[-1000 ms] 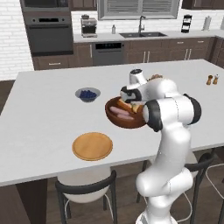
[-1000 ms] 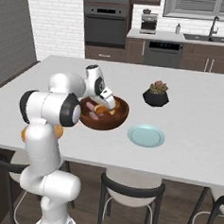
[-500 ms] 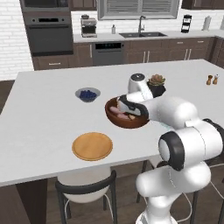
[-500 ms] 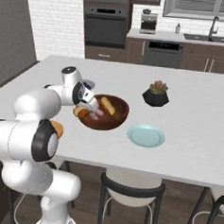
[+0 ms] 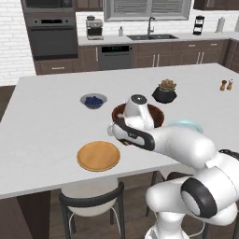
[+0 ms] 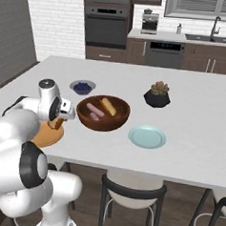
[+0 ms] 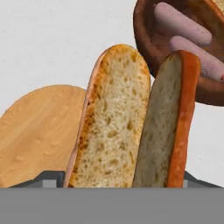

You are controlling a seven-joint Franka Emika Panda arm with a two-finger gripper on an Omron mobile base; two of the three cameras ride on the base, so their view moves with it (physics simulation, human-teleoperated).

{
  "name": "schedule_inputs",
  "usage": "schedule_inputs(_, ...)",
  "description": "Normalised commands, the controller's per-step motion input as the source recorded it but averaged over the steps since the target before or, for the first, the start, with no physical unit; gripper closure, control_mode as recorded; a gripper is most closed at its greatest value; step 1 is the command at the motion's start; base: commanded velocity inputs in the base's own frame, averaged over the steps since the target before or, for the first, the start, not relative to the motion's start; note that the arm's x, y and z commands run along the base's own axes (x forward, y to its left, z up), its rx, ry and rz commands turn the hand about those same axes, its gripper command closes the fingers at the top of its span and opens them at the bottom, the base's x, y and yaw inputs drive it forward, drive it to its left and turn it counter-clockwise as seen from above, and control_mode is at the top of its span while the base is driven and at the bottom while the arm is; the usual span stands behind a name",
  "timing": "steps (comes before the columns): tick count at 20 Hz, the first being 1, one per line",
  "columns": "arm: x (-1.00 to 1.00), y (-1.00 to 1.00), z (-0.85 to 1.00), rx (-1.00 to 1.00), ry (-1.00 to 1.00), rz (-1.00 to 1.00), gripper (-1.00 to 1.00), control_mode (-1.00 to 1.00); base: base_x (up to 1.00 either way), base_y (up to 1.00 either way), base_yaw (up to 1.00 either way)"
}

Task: Place one bun and one sausage from the bowl on each plate.

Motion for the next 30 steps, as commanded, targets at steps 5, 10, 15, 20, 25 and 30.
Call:
schedule_inputs(5,0.00,1.00,-0.10,-0.02,0.12,0.23,1.00,-1.00,0.00,0.00,0.00)
schedule_inputs(10,-0.09,0.99,-0.26,-0.06,0.10,0.24,1.00,-1.00,0.00,0.00,0.00)
schedule_inputs(15,-0.03,0.37,-0.69,-0.15,0.14,0.09,1.00,-1.00,0.00,0.00,0.00)
schedule_inputs(20,0.22,-0.04,-0.50,-0.06,0.00,0.00,-1.00,-1.00,0.00,0.00,0.00)
schedule_inputs(25,0.30,0.00,0.02,0.00,0.00,0.00,-1.00,-1.00,0.00,0.00,0.00)
schedule_inputs(30,0.00,-0.06,0.22,0.01,0.00,0.00,-1.00,-1.00,0.00,0.00,0.00)
